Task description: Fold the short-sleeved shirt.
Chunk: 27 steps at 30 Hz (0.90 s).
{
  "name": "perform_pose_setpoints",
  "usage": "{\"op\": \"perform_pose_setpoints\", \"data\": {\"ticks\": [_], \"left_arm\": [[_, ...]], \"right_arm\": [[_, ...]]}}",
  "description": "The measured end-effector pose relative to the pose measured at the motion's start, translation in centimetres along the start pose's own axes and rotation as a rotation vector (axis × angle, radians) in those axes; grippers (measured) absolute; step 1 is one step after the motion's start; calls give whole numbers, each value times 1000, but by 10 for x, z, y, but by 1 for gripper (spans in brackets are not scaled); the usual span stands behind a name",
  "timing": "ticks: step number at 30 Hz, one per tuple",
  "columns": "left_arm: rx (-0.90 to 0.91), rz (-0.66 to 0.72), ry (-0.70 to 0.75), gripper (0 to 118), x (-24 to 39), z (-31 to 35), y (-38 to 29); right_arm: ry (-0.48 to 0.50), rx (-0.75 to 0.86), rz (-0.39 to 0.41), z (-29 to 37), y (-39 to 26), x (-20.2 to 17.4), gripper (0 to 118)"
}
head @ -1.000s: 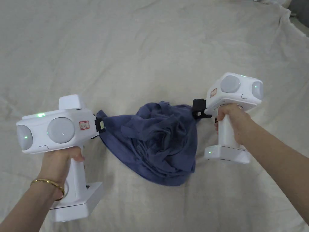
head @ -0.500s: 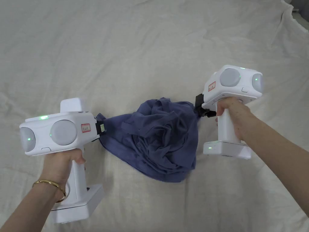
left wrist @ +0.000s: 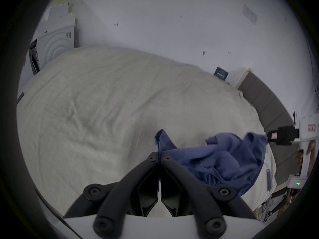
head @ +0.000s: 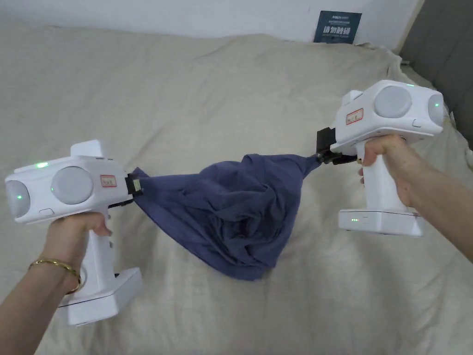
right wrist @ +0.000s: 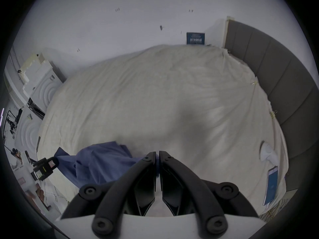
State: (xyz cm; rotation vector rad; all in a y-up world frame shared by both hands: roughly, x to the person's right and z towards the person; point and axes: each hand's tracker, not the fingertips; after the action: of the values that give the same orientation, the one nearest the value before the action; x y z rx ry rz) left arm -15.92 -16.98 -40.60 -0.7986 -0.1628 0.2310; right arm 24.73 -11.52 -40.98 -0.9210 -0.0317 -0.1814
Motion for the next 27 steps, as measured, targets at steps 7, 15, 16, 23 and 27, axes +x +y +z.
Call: {"op": "perform_pose_setpoints", "data": {"ticks": [7, 15, 16, 23, 27], "left_arm": [[151, -46, -83, 0, 4, 76, 42], [309, -170, -154, 0, 59, 158, 79], [337, -185, -164, 0, 64, 169, 85], [483, -271, -185, 0, 90, 227, 133], [534, -298, -158, 0, 107, 245, 164]], "right_arm": [[90, 157, -88, 99, -9, 38, 2], [92, 379, -32, 212, 7, 42, 2], [81, 408, -27, 226, 10, 42, 2], [48, 569, 5, 307, 32, 27, 2], [2, 627, 20, 326, 55, 12, 2]]}}
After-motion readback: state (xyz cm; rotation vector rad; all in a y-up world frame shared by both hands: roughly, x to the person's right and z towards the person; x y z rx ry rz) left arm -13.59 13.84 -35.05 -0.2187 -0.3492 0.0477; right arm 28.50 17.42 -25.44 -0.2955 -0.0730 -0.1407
